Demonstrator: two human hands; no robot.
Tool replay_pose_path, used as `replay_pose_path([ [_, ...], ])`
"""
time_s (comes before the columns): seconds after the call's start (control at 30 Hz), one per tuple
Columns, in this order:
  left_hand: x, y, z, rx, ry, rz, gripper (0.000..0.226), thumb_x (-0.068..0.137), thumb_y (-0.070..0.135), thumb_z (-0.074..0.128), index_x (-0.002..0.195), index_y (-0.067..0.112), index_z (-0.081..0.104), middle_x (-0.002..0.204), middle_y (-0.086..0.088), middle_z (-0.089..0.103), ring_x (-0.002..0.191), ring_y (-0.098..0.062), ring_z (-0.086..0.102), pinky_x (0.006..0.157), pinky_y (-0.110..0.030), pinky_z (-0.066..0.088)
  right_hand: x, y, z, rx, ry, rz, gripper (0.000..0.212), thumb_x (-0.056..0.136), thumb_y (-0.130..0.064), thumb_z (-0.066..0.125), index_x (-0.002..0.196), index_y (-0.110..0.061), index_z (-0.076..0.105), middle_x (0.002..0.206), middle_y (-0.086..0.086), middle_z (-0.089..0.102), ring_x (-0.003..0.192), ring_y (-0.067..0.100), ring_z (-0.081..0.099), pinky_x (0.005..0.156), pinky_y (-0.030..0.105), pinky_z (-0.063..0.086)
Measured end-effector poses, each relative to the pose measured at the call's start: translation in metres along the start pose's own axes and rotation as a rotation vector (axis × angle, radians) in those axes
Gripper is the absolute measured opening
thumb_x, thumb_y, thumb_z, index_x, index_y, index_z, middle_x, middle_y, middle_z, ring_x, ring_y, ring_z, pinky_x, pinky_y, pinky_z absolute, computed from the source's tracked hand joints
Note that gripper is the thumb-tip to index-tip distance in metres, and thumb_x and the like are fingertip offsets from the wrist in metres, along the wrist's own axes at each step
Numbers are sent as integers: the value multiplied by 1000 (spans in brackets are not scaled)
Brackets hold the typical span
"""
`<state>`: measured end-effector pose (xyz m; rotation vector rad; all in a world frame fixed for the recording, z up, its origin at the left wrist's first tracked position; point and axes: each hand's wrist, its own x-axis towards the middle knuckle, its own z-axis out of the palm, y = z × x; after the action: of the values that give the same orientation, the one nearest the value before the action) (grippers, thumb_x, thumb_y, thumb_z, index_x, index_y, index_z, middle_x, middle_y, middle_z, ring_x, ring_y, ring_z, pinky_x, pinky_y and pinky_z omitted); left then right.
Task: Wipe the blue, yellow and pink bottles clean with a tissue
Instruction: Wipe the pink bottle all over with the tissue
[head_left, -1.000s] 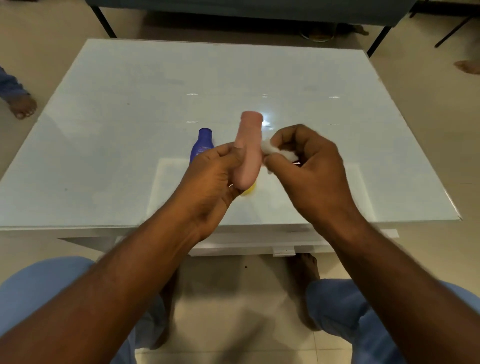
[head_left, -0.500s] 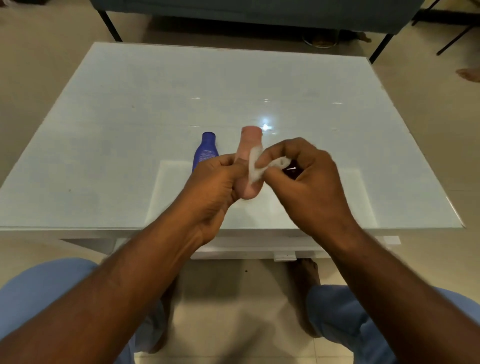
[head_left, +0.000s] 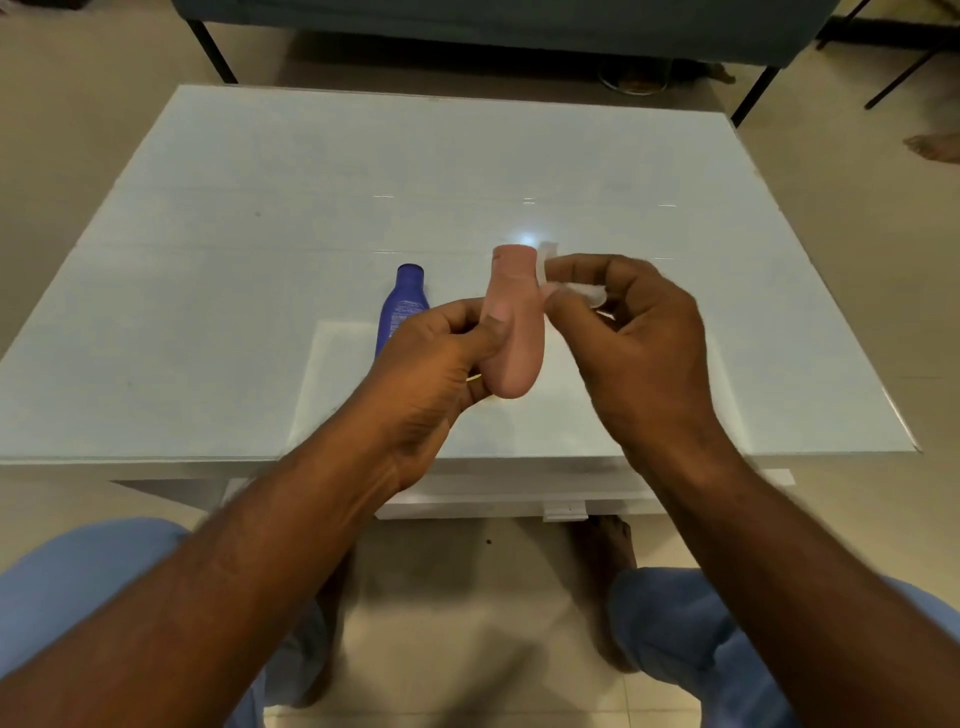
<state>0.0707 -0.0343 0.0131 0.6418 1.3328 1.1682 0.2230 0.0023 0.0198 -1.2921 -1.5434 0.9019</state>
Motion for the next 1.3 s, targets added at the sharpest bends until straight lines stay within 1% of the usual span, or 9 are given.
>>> replay_pose_path([
  [0.13,0,1,-3,-13,37,-15,38,99,25,62,135,13,61,126,-4,69,115,-27,69,95,-39,61,8,-2,-9,5,42,-57,26,97,-9,73,118,-24,76,102,-14,74,87,3,70,74,12,55],
  [0.43,1,-4,-3,63,-32,12,24,98,26,64,122,24,63,115,6,70,109,-22,69,87,-35,62,3,1,-1,181,-37,73,18,100,-19,77,106,-35,79,102,-15,83,102,6,78,88,17,61],
  [0.53,1,-4,-2,-3,23,20,11,99,24,63,109,24,67,111,3,73,109,-23,71,89,-37,62,1,3,1,154,-68,56,14,100,-23,77,113,-26,84,107,-10,84,105,12,78,96,32,64],
  [0.7,2,1,-10,-180,128,-17,11,101,14,61,108,19,68,140,-11,65,109,-25,74,92,-38,62,-2,5,3,1,-184,-1,12,96,-18,81,104,-24,87,99,-10,84,93,9,79,90,35,67],
  [0.83,1,0,-8,-18,22,-6,25,100,24,63,123,14,68,131,-7,70,108,-21,73,92,-37,62,5,6,-3,58,-51,-25,13,98,-23,79,109,-23,86,104,-7,84,100,14,79,95,43,66],
  [0.97,-2,-4,0,20,11,22,15,99,24,64,113,20,69,110,1,75,106,-21,73,92,-38,62,5,8,-3,80,-69,-25,13,98,-18,79,110,-22,85,103,-7,82,93,9,77,88,35,65],
  [1.13,1,2,-6,-108,149,57,7,100,22,62,97,25,67,107,-2,76,101,-23,76,93,-37,62,0,5,2,-69,-239,-72,21,89,-11,73,85,-29,83,91,-13,78,88,9,74,78,20,61],
  [1.23,3,4,-9,-110,106,51,14,100,28,61,109,20,68,119,-5,75,106,-24,76,94,-39,62,2,3,1,-69,-153,-60,28,91,-12,69,78,-35,79,87,-14,77,87,6,74,77,15,59],
  [1.3,3,1,-7,41,45,55,32,97,31,64,124,14,68,125,-3,73,108,-23,74,93,-39,62,5,4,-2,9,-36,-37,26,95,-7,70,89,-29,82,95,-11,80,94,9,76,86,25,63],
])
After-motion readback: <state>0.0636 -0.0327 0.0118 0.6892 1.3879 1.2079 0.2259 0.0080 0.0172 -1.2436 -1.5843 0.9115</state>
